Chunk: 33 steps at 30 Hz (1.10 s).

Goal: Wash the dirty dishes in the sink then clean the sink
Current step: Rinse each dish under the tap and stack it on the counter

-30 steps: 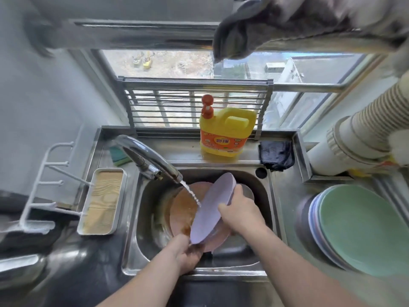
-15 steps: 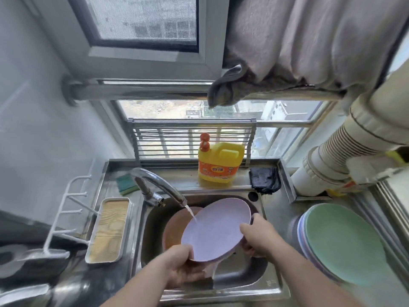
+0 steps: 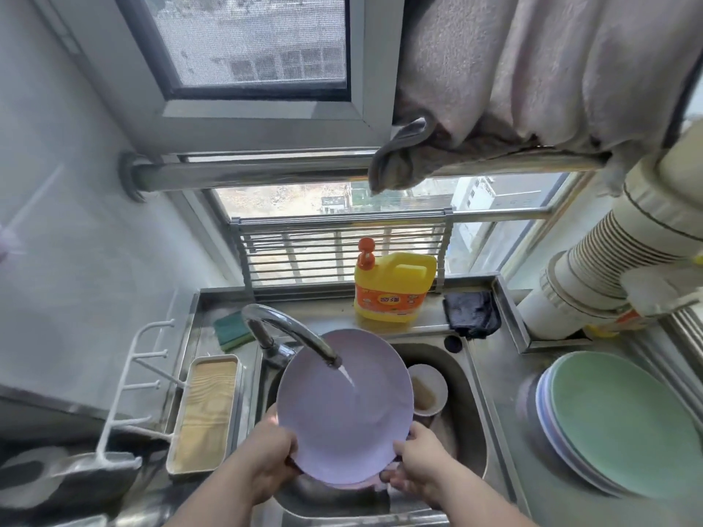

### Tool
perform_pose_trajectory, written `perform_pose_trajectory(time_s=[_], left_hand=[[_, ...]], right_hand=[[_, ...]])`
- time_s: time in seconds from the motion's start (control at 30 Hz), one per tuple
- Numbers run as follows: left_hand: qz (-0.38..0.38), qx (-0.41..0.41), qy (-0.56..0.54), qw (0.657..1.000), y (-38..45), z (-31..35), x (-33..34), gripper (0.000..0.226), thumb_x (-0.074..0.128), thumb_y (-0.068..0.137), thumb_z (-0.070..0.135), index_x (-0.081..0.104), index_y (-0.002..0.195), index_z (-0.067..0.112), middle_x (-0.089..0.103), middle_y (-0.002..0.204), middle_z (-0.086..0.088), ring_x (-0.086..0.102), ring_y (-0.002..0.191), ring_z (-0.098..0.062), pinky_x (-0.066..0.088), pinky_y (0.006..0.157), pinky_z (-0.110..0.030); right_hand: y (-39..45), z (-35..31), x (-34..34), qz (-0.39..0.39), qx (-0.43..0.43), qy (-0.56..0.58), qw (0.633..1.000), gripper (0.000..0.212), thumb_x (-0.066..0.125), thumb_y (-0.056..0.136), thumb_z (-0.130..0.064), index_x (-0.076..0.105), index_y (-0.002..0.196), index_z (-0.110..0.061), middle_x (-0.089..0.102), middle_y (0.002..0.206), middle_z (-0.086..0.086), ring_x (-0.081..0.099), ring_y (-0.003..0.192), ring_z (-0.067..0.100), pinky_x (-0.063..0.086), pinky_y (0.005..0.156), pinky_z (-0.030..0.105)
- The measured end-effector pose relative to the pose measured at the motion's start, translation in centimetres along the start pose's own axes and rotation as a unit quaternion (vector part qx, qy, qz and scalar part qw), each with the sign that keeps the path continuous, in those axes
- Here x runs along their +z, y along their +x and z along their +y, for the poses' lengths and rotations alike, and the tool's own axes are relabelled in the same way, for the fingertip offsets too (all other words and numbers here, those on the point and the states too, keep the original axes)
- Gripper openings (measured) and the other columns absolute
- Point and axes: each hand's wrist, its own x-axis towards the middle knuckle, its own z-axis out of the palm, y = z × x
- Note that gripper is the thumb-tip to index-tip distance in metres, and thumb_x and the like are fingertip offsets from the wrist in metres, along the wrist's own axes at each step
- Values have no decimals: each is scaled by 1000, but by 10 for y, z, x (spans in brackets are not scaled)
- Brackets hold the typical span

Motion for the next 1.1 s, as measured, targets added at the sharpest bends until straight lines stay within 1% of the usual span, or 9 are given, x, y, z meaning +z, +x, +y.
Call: perform_pose_trajectory(time_s=[0.1,0.2,0.4,0.5,0.6,0.67,0.8,1.0,1.1], left_hand=[[6,-8,-106,994,16,-12,3,68,37,83,-26,63,127,19,78,107,-18,73,87,-42,58,72,-49],[-10,-12,-228,974,25,-24,24,21,52,110,23,65,126,25,78,119,-12,77,97,-39,62,73,-59],[-45,-156,-242,956,29,-39,54,52,41,109,54,74,123,16,76,118,-21,72,101,-55,55,77,-76],[-78,-207,-243,945,26,-35,55,46,44,111,33,75,123,2,72,125,-27,70,104,-57,56,79,-74],[-105,-239,-270,927,26,-32,44,49,41,113,32,66,130,-6,73,118,-30,75,88,-51,61,64,-61],[-124,-258,-303,909,26,-32,36,62,41,112,49,57,138,-5,68,117,-30,73,83,-44,63,64,-57],[-144,-241,-307,909,15,-25,38,75,44,99,76,62,140,15,54,132,-25,65,97,-45,56,88,-62],[-80,-224,-290,927,2,-31,42,88,26,88,92,64,137,30,51,146,-28,56,126,-54,50,98,-67],[-36,-233,-291,927,-2,-35,45,95,22,87,93,66,134,23,64,136,-23,59,123,-42,48,94,-51]], right_hand=[[-13,-7,-8,18,-34,13,999,29,53,99,-7,64,120,-24,78,100,14,58,55,27,44,52,29],[-30,-14,-26,42,-81,-22,996,25,54,97,-11,67,116,-22,76,97,11,57,54,26,36,51,30],[-71,-28,-65,81,-153,-162,971,47,76,71,-54,60,115,-51,74,95,-5,68,70,9,55,62,27],[-77,-41,-88,79,-282,-329,898,71,80,80,-50,39,133,-74,52,121,-31,57,103,2,46,97,16],[-81,-66,-93,80,-329,-498,799,42,81,85,-42,64,122,-52,25,144,-26,22,135,5,21,118,26],[-81,-82,-86,60,-371,-505,777,24,83,85,-36,73,106,-31,47,139,-21,37,133,11,29,118,32],[-83,-96,-54,-13,-349,-330,877,15,80,91,-26,68,87,-17,61,79,-16,55,79,7,47,79,34],[-62,-88,6,-22,-258,-250,933,21,64,103,-22,63,83,-19,56,68,-10,48,66,7,42,64,24],[-53,-82,31,-19,-219,-187,957,19,63,104,-26,64,88,-16,57,76,0,48,72,14,40,66,29]])
